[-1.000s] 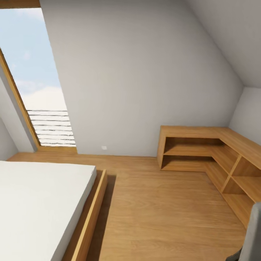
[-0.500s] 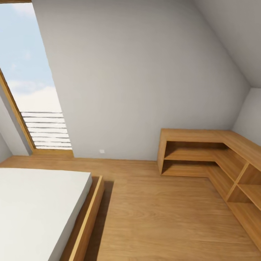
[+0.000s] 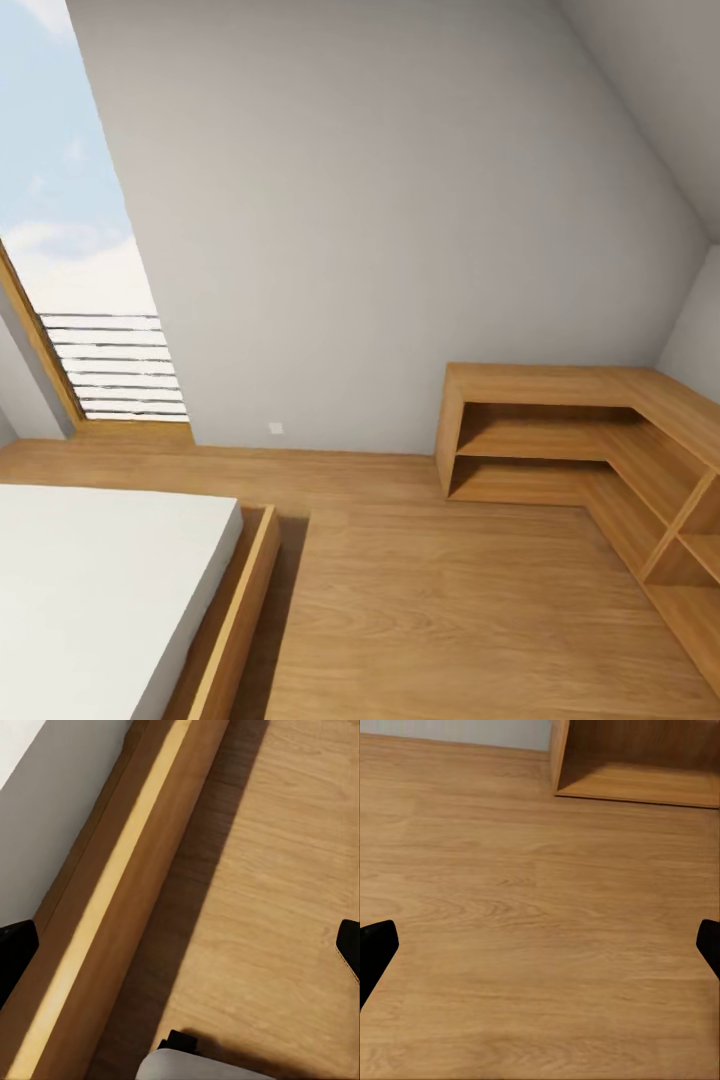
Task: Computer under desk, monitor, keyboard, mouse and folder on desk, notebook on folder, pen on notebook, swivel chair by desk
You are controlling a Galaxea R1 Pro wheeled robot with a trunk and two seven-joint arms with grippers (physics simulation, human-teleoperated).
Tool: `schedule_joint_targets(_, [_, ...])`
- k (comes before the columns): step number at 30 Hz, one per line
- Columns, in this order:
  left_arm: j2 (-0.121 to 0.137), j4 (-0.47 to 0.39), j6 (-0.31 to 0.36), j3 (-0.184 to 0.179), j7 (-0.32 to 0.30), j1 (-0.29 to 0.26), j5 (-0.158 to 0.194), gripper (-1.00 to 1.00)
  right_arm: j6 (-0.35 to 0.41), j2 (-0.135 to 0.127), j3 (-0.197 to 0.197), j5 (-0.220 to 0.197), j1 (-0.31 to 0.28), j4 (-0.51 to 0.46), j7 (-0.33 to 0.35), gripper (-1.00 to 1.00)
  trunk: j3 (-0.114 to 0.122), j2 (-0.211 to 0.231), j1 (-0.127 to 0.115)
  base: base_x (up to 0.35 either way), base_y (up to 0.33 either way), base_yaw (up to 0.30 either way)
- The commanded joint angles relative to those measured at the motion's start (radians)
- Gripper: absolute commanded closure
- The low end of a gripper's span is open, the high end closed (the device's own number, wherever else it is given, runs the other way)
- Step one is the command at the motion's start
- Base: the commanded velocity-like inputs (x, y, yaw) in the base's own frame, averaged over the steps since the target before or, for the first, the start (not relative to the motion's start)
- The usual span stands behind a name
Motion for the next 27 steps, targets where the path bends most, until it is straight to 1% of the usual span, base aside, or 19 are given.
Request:
schedule_joint_targets(1, [0.001, 0.0, -0.003, -0.009, 0.008, -0.001, 0.004, -1.0, -0.001, 0.0, 0.008, 0.0, -0.001, 0.0, -0.009, -1.0, -0.001, -0.001, 0.001, 0.324, -0.003, 0.0])
schedule_joint_targets(27, [0.001, 0.001, -0.004, -0.009, 0.008, -0.001, 0.006, -1.0, -0.001, -0.001, 0.009, 0.001, -0.001, 0.0, -0.009, -1.0, -0.001, -0.001, 0.001, 0.327, 0.0, 0.0])
